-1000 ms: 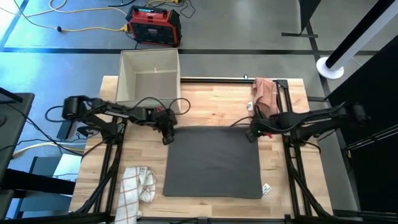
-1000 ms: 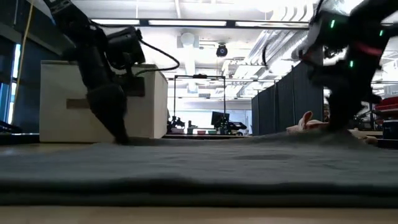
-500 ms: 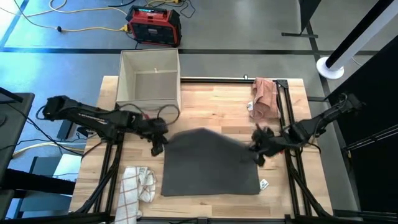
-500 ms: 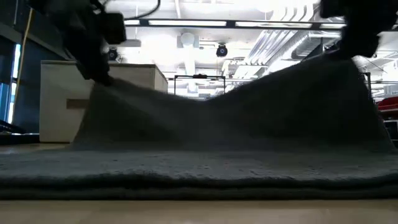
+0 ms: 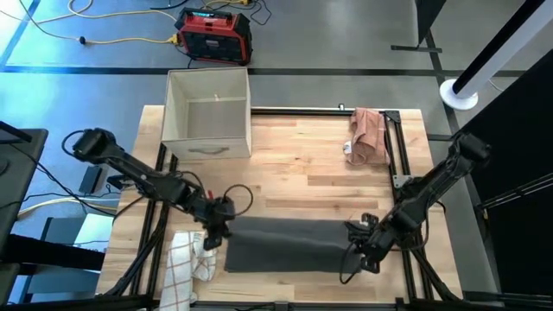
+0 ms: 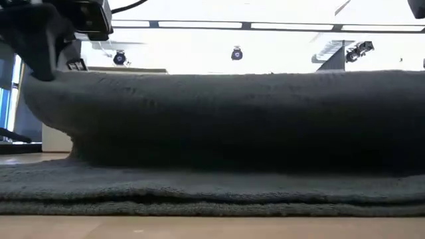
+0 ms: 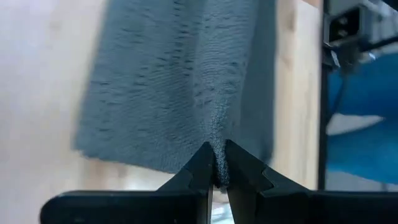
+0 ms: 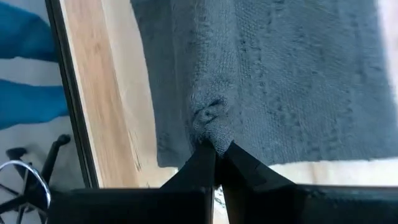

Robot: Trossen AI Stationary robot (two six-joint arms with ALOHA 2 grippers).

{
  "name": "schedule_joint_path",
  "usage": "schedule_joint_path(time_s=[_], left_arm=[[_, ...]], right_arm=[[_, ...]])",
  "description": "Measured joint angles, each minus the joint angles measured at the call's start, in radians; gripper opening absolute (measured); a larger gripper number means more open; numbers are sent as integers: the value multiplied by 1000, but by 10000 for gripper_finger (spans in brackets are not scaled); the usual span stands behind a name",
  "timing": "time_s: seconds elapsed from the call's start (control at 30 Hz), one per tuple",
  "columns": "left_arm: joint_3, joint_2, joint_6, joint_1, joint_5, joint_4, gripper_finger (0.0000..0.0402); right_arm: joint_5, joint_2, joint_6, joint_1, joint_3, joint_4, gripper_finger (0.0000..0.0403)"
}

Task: Fold towel
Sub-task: Fold the gray towel

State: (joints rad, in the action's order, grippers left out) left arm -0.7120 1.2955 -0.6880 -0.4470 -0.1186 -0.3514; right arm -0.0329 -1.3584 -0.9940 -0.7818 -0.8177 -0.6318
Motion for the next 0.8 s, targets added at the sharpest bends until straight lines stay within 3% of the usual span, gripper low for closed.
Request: schedule_joint_path(time_s=[0.17, 0.53, 0.67, 0.8], left_arm=[[0, 66, -5, -21, -105, 114, 34], [-1, 138, -46, -53, -318, 269, 124], [-1, 139, -105, -56, -324, 273, 152], [-1, 131, -115, -51, -350, 264, 159]], right_arm=[[50, -54, 21, 3, 0, 74, 3], [201, -69, -97, 28, 0, 78, 104], [225, -65, -167, 37, 0, 44, 155], [215, -36, -350, 38, 0, 13, 173]])
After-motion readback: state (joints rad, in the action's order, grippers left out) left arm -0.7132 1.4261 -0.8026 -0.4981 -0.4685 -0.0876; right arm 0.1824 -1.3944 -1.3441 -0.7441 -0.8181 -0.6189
